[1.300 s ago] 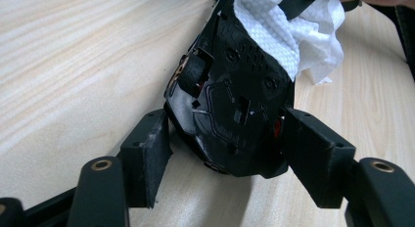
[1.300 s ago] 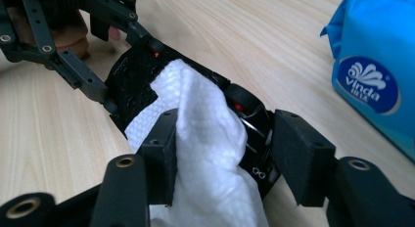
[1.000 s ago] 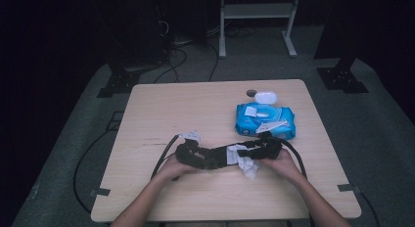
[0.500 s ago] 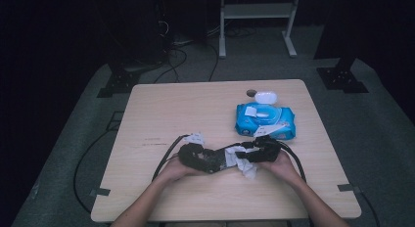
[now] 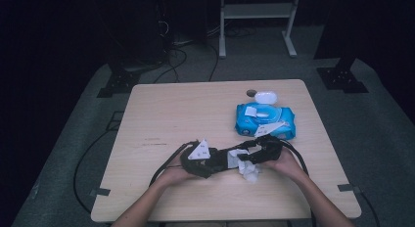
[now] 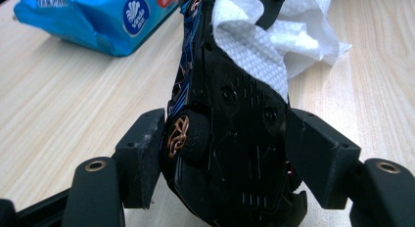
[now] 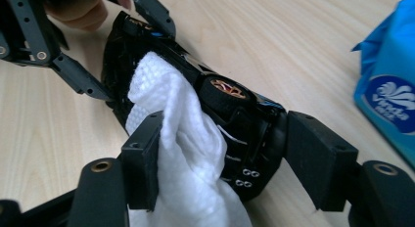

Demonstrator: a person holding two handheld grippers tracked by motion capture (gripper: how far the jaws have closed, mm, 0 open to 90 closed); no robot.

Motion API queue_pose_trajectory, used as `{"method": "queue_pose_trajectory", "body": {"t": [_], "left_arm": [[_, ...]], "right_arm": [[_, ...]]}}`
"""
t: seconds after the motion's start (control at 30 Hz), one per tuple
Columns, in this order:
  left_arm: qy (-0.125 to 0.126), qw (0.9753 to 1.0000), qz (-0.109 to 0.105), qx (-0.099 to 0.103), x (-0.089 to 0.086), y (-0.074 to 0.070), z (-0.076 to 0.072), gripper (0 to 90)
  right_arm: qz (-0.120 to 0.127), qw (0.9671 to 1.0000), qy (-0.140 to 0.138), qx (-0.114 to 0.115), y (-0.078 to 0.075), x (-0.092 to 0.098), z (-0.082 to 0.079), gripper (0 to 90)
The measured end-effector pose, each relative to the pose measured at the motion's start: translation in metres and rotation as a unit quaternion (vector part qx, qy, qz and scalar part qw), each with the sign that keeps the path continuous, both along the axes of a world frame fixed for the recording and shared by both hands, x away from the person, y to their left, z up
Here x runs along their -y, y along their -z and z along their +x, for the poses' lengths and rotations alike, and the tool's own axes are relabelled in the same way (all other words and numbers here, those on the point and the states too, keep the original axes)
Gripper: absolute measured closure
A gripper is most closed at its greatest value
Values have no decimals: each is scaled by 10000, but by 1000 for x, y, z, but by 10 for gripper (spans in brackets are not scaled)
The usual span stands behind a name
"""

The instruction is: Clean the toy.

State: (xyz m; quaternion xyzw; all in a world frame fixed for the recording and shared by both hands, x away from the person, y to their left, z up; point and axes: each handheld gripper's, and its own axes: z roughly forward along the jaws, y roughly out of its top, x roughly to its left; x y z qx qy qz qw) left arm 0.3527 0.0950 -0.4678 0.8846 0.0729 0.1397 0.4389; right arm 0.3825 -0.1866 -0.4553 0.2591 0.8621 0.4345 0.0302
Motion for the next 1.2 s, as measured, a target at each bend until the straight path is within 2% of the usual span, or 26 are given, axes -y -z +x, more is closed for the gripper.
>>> {"method": "queue_pose_trajectory", "body": {"t": [0.1,0.2,0.33,0.4,0.43,0.47,0.53,0.6,0.63,0.7,0.77,0.83,0.9,0.97,1.07,1.2], "left_arm": [[55,9999,25,122,0,0,-1,328],[154,9993,92,333,0,0,-4,330],[145,9994,102,291,-1,-1,-4,331],[87,10000,-18,29,-3,-1,0,334],[5,9998,-119,-170,-5,-1,3,340],[-62,9994,-174,-280,-7,-1,5,342],[-251,9969,-350,-660,-15,2,14,322],[-316,9944,-473,-890,-19,4,18,343],[-289,9941,-512,-907,-21,4,19,373],[-271,9953,-472,-798,-20,4,18,471],[-304,9963,-425,-687,-18,3,18,479],[-285,9968,-438,-598,-19,2,17,532],[-264,9977,-437,-454,-19,0,15,612],[-229,9978,-436,-450,-19,1,14,629],[-239,9980,-409,-425,-19,0,13,630],[-239,9978,-422,-455,-20,1,13,636]], "right_arm": [[106,9998,-104,-102,3,1,3,338],[245,9990,-251,-281,7,2,6,339],[270,9987,-306,-298,9,2,6,352],[271,9988,-311,-278,8,2,5,357],[244,9989,-323,-218,8,2,4,364],[205,9991,-342,-120,7,2,3,375],[85,9992,-367,102,5,0,-1,394],[27,9989,-388,253,4,-1,-3,405],[-23,9989,-363,312,3,-2,-4,409],[-36,9988,-313,373,3,-3,-4,416],[-66,9988,-243,410,3,-4,-3,418],[-168,9987,-173,447,2,-4,-4,426],[-326,9987,-106,373,1,-3,-5,432],[-472,9986,35,239,2,-2,-7,423],[-573,9980,204,197,2,0,-13,425],[-580,9979,283,51,0,7,-20,412]]}}
